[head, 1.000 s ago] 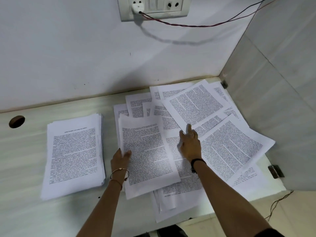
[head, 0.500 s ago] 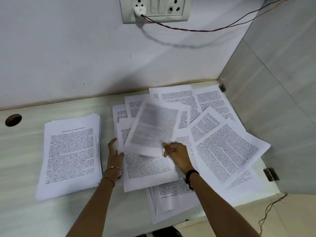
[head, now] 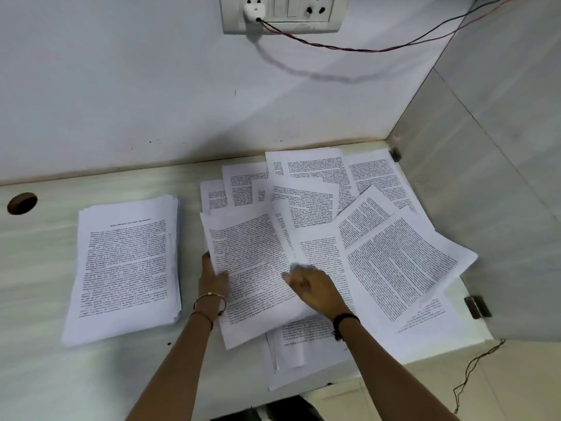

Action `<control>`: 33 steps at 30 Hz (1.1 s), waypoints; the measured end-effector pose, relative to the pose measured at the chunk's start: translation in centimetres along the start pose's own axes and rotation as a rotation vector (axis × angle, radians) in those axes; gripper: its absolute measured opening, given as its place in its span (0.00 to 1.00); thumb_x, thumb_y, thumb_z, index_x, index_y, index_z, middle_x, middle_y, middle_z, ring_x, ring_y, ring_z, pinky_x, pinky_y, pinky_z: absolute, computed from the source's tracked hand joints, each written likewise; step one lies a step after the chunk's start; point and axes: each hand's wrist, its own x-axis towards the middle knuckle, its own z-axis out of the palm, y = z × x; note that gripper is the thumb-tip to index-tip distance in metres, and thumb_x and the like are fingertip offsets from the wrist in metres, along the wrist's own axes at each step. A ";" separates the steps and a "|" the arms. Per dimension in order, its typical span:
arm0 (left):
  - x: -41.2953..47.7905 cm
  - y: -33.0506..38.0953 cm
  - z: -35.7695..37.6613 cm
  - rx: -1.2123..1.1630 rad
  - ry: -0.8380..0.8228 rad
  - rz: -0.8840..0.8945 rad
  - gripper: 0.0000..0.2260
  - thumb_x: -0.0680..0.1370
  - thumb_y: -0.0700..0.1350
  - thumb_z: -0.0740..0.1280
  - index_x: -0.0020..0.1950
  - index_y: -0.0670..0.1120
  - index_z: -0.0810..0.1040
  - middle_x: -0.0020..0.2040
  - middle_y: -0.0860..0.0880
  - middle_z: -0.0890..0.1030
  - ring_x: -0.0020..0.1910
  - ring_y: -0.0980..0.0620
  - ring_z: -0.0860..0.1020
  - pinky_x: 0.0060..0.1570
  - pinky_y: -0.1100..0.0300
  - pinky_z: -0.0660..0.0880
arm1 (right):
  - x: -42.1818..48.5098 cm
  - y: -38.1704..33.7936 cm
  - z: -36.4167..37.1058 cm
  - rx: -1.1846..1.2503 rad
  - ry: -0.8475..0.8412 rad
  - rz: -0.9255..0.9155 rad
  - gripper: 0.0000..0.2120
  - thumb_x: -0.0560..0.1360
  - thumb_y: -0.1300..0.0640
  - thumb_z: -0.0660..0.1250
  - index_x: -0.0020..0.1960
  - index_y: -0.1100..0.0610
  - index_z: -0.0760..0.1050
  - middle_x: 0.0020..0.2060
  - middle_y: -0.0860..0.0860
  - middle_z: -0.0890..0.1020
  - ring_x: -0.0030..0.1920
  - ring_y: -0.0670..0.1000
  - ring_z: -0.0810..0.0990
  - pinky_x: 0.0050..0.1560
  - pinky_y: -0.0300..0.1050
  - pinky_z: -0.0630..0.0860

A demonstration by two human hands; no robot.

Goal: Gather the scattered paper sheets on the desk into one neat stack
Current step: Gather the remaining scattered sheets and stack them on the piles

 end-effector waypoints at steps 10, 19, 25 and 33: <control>-0.3 -2.2 -4.1 0.002 0.066 -0.020 0.29 0.72 0.30 0.67 0.71 0.44 0.65 0.64 0.42 0.75 0.62 0.41 0.73 0.61 0.53 0.68 | -1.8 2.0 -1.2 0.036 0.357 0.665 0.28 0.72 0.54 0.70 0.68 0.59 0.64 0.52 0.58 0.79 0.51 0.59 0.78 0.46 0.50 0.75; 0.0 -3.2 -5.8 0.077 0.111 -0.048 0.27 0.72 0.31 0.66 0.70 0.43 0.66 0.62 0.39 0.76 0.58 0.39 0.75 0.61 0.49 0.72 | 1.0 2.1 -6.0 0.532 0.552 0.641 0.06 0.73 0.65 0.64 0.39 0.57 0.70 0.35 0.52 0.75 0.36 0.51 0.71 0.30 0.32 0.68; -0.3 -2.4 -5.0 0.186 0.059 -0.009 0.29 0.73 0.30 0.63 0.72 0.42 0.62 0.64 0.39 0.74 0.61 0.39 0.74 0.62 0.51 0.69 | 3.8 -0.4 -7.8 -0.227 0.538 0.340 0.11 0.71 0.64 0.57 0.44 0.61 0.78 0.40 0.59 0.81 0.42 0.58 0.77 0.46 0.52 0.70; 0.1 -2.4 -5.4 0.193 -0.038 -0.062 0.30 0.72 0.28 0.63 0.73 0.43 0.61 0.64 0.44 0.73 0.62 0.40 0.73 0.63 0.52 0.68 | 8.2 -8.4 -4.7 -0.611 0.317 -0.600 0.13 0.55 0.71 0.68 0.30 0.54 0.77 0.44 0.50 0.82 0.57 0.52 0.75 0.70 0.56 0.58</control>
